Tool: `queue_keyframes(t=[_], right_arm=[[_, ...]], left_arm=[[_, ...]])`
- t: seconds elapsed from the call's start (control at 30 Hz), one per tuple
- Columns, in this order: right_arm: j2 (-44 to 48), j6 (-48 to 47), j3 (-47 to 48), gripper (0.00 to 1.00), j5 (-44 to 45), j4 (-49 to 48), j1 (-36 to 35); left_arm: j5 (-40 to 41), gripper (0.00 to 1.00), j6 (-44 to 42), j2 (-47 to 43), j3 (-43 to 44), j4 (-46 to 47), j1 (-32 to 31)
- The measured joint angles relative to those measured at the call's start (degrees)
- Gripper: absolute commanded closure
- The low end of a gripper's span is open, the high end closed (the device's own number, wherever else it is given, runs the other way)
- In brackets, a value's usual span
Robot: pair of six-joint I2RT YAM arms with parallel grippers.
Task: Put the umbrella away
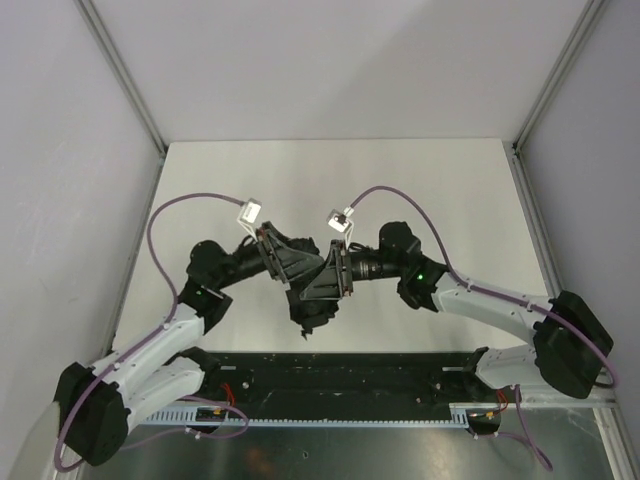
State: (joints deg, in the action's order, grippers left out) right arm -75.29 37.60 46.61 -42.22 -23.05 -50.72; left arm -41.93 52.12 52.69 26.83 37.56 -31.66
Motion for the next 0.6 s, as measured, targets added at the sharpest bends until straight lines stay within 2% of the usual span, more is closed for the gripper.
queue_keyframes(t=[0.1,0.27,0.43,0.6], right_arm=[[-0.8,4.9,-1.9,0.98,-1.4,-7.0,0.8],[-3.6,10.1,-6.7,1.0,-4.1,-14.3,4.5],[-4.0,12.6,-8.3,1.0,-5.4,-13.8,12.3],[-4.5,12.7,-8.3,0.94,-5.7,-10.5,23.2]], left_arm=[[2.3,0.02,1.9,-1.1,0.0,-0.4,3.9],[0.6,0.01,2.6,-6.0,0.2,-2.8,10.1],[2.3,0.01,-4.5,-6.3,6.4,-15.1,11.1],[7.7,0.0,-13.1,-6.2,14.4,-26.7,9.2]])
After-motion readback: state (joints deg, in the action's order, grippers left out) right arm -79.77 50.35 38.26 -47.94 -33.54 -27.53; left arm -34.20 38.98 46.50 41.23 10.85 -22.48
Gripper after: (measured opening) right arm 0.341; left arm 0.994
